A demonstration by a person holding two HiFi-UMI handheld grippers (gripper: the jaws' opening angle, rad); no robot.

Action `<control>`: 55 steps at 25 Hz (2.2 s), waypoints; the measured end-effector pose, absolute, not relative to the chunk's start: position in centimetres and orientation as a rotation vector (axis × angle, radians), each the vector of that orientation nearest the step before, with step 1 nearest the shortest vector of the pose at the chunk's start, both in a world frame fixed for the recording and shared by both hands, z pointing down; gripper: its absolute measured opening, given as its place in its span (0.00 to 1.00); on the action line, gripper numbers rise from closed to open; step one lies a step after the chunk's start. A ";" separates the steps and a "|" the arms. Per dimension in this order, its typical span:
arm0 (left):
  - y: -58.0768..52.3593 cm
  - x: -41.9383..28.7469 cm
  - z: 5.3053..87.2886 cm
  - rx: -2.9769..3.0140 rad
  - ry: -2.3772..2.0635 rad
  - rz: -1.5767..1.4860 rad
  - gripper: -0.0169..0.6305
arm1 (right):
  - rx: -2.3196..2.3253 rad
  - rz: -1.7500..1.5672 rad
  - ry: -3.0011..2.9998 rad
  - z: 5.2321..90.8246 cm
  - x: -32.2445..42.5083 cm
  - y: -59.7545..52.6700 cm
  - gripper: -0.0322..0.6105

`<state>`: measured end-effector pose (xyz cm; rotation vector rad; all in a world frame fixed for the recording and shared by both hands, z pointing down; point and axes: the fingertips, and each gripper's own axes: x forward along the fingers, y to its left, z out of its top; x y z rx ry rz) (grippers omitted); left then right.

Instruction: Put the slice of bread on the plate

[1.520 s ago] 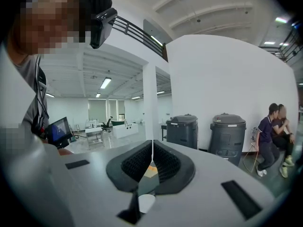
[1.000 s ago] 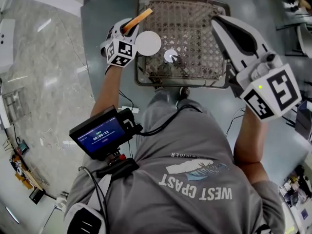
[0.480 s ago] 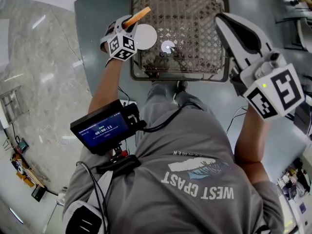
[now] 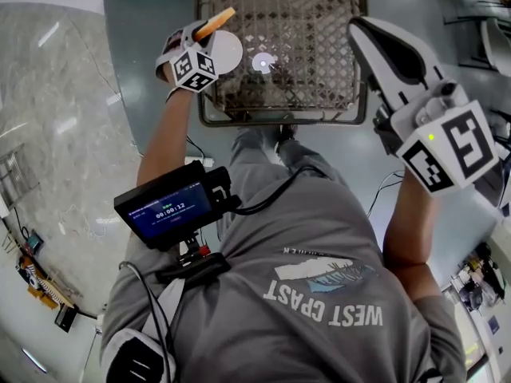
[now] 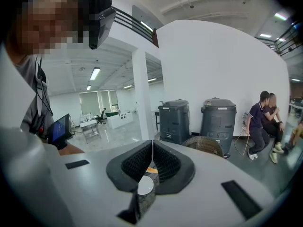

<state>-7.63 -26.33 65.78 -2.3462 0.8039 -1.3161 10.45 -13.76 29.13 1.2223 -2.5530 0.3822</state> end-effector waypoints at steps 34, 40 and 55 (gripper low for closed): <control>-21.5 -9.2 72.7 -2.188 0.536 -1.590 0.27 | 1.154 0.482 -2.490 30.9 9.4 -13.9 0.06; -20.3 -8.7 73.7 -2.280 0.462 -1.651 0.39 | 1.151 0.483 -2.490 31.2 9.7 -14.0 0.06; -17.9 -9.0 74.7 -2.530 0.403 -1.801 0.53 | 1.140 0.473 -2.527 31.5 10.1 -14.8 0.06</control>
